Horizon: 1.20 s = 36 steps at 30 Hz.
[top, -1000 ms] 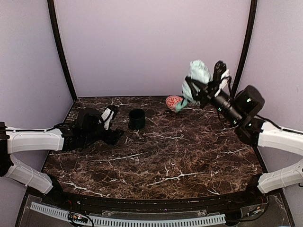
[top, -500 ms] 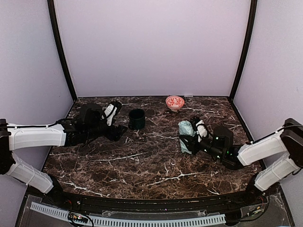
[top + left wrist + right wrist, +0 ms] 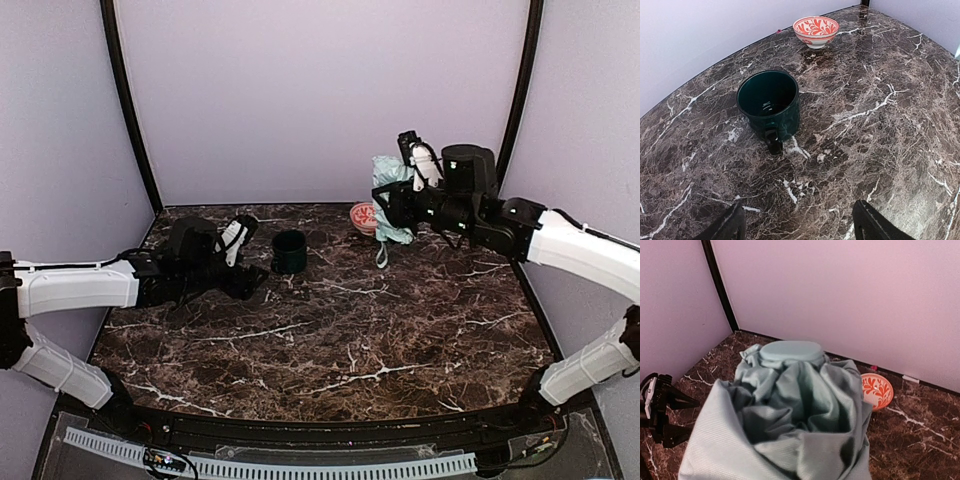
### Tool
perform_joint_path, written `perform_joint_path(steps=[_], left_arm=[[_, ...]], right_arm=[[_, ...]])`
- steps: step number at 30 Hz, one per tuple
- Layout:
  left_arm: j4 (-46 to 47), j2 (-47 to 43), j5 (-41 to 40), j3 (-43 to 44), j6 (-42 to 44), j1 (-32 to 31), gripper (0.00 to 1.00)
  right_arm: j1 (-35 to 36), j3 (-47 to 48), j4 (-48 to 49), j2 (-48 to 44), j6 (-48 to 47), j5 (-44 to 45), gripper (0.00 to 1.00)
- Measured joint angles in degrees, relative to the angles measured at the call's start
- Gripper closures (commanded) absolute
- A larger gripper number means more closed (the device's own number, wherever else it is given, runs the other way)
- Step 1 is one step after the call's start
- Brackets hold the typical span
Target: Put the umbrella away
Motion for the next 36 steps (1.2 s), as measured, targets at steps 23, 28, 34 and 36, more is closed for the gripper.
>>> perform_joint_path(steps=[23,28,34,36], left_arm=[[11.6,-8.3,19.3,-8.3,0.8,-3.2,0.23],[26.6,-9.0,30.7,-10.4,-1.3,-8.3,0.11],[35.9,-4.8,35.5,-6.2,-5.3,-9.9,0.06],[38.1,-4.2,35.6,-5.2,-6.3,-10.0,0.06]], right_arm=[[0.2,-6.6,8.7,9.2,7.1,-50.8,0.56],[0.6,-7.4,37.5,9.3,13.6,-62.0,0.57],[1.7,-2.8,60.2,14.7,21.5,-69.6,0.58],[1.9,-2.2,63.4,15.9,22.6,-70.7,0.58]])
